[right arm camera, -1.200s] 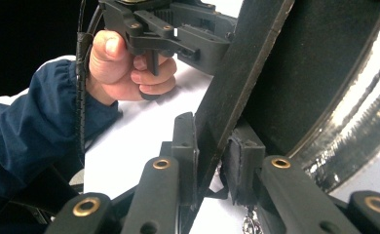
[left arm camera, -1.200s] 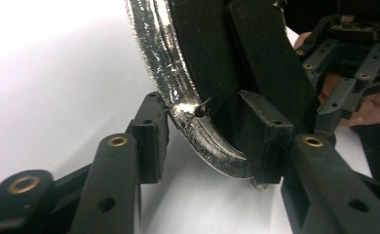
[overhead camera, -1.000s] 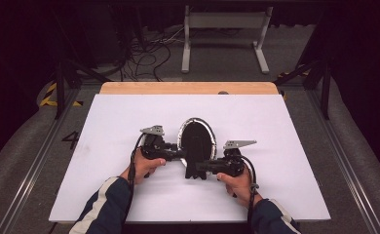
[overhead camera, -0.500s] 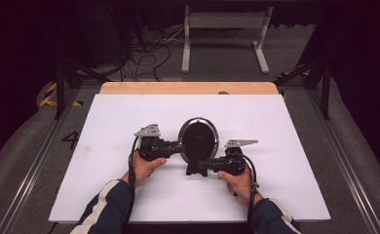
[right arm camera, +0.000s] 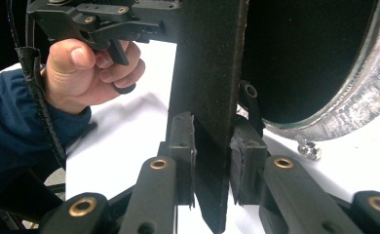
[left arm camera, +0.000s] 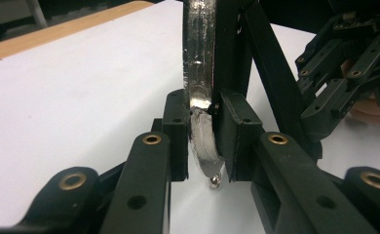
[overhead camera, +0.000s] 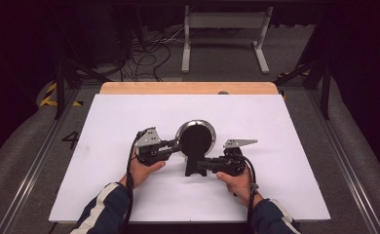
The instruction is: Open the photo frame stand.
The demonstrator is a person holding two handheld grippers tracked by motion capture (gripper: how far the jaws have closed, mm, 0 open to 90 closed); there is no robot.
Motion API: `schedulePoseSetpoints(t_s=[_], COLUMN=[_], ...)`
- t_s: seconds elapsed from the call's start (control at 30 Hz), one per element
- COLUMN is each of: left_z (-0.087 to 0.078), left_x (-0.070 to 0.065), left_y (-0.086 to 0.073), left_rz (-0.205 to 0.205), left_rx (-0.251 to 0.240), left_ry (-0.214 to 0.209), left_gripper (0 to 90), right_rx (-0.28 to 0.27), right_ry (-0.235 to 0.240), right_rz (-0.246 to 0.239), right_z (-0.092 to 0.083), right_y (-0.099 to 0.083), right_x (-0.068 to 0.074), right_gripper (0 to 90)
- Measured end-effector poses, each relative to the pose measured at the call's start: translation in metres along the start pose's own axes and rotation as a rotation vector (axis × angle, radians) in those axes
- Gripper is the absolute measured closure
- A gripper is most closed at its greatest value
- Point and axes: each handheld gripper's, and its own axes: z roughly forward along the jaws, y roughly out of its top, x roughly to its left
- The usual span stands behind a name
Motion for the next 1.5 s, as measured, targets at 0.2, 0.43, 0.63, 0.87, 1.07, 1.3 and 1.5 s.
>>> schedulePoseSetpoints(t_s=[0.2, 0.43, 0.63, 0.87, 1.07, 1.3, 1.5], left_z=[-0.002, -0.002, 0.006, 0.018, 0.026, 0.027, 0.026], left_x=[-0.003, -0.003, -0.001, 0.001, -0.003, -0.009, -0.006], left_y=[-0.003, -0.006, -0.009, -0.012, -0.015, -0.012, -0.013], left_rz=[0.03, 0.027, 0.009, 0.006, 0.027, 0.077, 0.076], left_rx=[-0.004, -0.025, -0.004, 0.037, 0.123, 0.147, 0.153], left_ry=[0.011, -0.014, -0.032, -0.05, -0.045, 0.002, 0.064], left_gripper=[75.3, 75.9, 68.9, 58.9, 64.0, 67.5, 72.2], right_rx=[0.009, 0.016, 0.017, 0.027, 0.033, 0.042, 0.071], right_ry=[-0.014, -0.006, 0.0, -0.006, -0.01, -0.017, -0.044], right_rz=[-0.017, -0.023, -0.021, -0.027, -0.037, -0.053, -0.079], right_z=[-0.001, -0.003, -0.004, -0.003, -0.003, -0.003, -0.001], right_y=[-0.001, -0.002, -0.004, -0.005, -0.005, -0.005, -0.005], right_x=[0.002, 0.004, 0.004, 0.005, 0.007, 0.011, 0.013], right_gripper=[74.0, 74.1, 74.6, 75.0, 75.2, 75.5, 73.9])
